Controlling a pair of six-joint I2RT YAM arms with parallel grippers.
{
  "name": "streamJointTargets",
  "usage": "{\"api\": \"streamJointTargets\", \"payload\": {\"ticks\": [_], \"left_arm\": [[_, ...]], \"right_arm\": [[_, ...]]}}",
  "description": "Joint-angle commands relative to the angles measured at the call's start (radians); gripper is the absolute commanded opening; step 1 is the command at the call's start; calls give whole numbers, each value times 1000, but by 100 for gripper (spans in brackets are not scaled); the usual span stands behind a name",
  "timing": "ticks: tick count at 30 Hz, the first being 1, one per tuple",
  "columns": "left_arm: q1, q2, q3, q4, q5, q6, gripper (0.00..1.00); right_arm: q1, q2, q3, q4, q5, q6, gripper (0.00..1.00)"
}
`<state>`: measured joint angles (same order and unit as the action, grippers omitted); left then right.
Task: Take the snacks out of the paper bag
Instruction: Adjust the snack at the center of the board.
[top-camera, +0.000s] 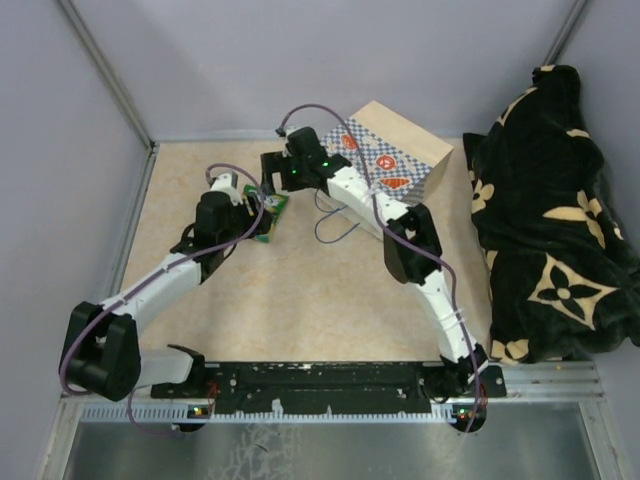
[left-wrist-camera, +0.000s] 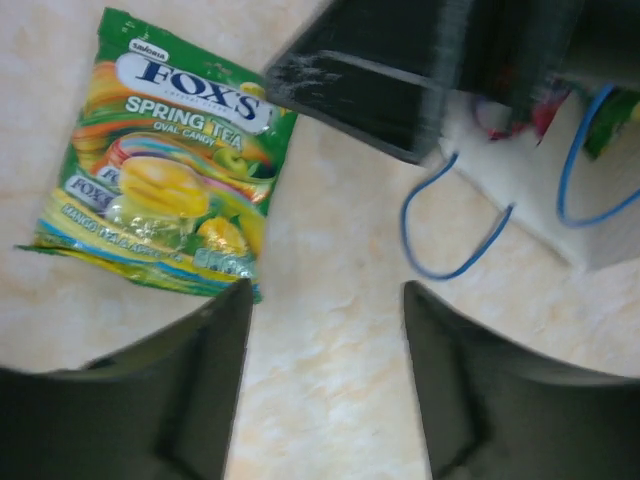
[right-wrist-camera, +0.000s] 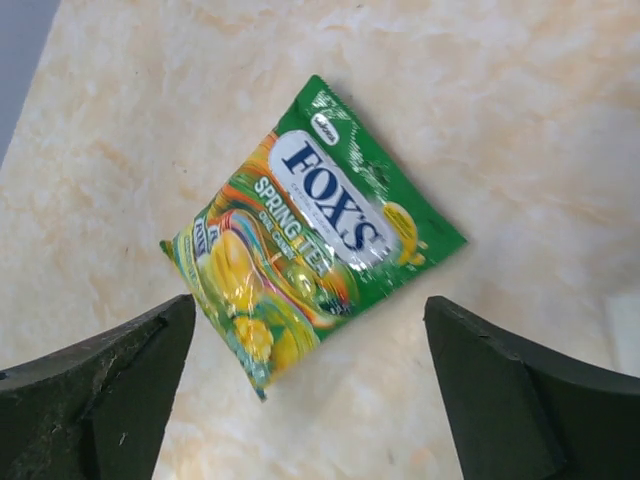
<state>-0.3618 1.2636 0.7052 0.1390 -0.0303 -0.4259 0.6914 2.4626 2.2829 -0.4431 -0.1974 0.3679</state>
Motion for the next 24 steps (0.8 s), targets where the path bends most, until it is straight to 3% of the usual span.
{"api": "streamJointTargets", "payload": {"ticks": [1, 3, 8, 13, 16, 18, 24], "left_arm": [[11, 77, 128, -104, -64, 107, 86], [18, 121, 174, -109, -73, 139, 96], [34, 241, 275, -131, -93, 189, 94], [52, 336, 319, -120, -119, 231, 78], [76, 384, 336, -119, -101, 239, 55], [93, 415, 347, -119, -77, 244, 45], [110, 505, 394, -135, -57, 249, 47]], "right_arm": [[-38, -310, -103, 24, -33, -18, 99], [-38, -405, -179, 49, -30, -17, 99], [-38, -656, -386, 126, -42, -1, 99], [-43, -875, -556, 178, -26, -11, 99], [-54, -984, -658, 204, -13, -11, 99], [-61, -1048, -721, 219, -8, -11, 99], [-73, -1168, -854, 222, 18, -26, 99]]}}
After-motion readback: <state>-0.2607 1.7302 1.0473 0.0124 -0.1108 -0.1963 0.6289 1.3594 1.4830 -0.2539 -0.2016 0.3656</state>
